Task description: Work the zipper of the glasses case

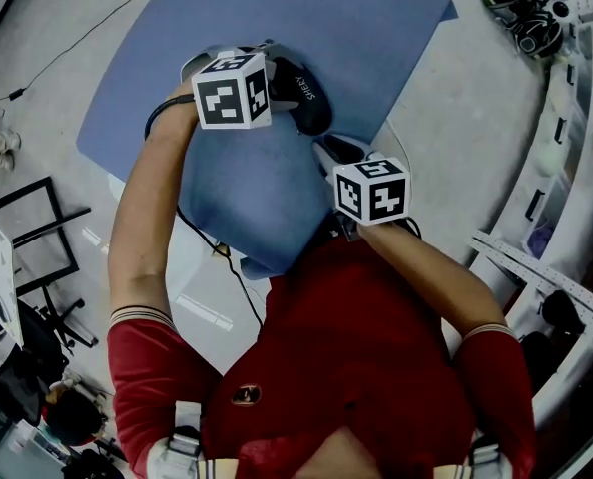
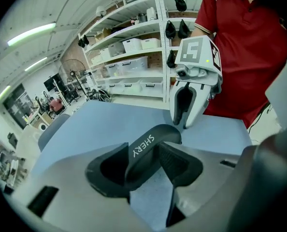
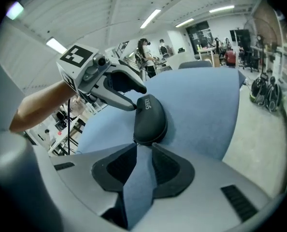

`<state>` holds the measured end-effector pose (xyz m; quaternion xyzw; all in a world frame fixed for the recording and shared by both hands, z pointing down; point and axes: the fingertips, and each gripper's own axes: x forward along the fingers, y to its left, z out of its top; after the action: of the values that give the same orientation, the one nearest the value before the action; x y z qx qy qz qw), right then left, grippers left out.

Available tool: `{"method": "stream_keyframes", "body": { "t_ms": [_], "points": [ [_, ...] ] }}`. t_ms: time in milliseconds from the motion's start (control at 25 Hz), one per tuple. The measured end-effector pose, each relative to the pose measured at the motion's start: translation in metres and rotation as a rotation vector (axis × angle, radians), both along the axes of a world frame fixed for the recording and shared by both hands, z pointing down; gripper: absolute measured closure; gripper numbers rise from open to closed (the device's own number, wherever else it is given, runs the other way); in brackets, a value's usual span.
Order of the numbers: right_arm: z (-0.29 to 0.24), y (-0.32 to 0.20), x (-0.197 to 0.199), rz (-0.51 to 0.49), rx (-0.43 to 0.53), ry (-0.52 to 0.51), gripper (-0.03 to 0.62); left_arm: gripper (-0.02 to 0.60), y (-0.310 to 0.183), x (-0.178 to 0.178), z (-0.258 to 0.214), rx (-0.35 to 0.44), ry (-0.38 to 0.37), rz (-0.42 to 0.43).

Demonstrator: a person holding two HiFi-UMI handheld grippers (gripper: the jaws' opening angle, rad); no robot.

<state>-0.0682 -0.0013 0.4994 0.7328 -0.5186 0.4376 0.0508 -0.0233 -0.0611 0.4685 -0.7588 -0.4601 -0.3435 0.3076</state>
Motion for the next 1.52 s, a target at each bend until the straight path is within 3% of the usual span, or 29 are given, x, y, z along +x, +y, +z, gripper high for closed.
{"method": "stream_keyframes", "body": {
  "t_ms": [200, 400, 560, 1040, 1280, 1520],
  "points": [
    [-0.023, 0.010, 0.040, -0.082, 0.022, 0.186, 0.517, 0.400, 0.004, 0.002, -0.019, -0.102, 0.048, -0.146],
    [-0.051, 0.000, 0.080, -0.211, 0.094, 0.326, 0.547, 0.401, -0.001, 0.003, -0.040, -0.211, 0.131, -0.366],
    [-0.068, -0.012, 0.101, -0.326, 0.180, 0.382, 0.571, 0.402, -0.002, 0.005, -0.058, -0.289, 0.203, -0.557],
    [-0.138, -0.038, 0.142, -0.677, 0.581, 0.336, 0.594, 0.425, 0.015, 0.035, -0.116, -0.381, 0.565, -1.196],
    [-0.154, -0.027, 0.141, -0.849, 0.708, 0.275, 0.594, 0.484, 0.033, 0.027, -0.126, -0.398, 0.732, -1.516],
    [-0.176, -0.015, 0.128, -0.943, 0.807, 0.262, 0.594, 0.536, 0.045, 0.005, -0.148, -0.396, 0.887, -1.697]
  ]
}}
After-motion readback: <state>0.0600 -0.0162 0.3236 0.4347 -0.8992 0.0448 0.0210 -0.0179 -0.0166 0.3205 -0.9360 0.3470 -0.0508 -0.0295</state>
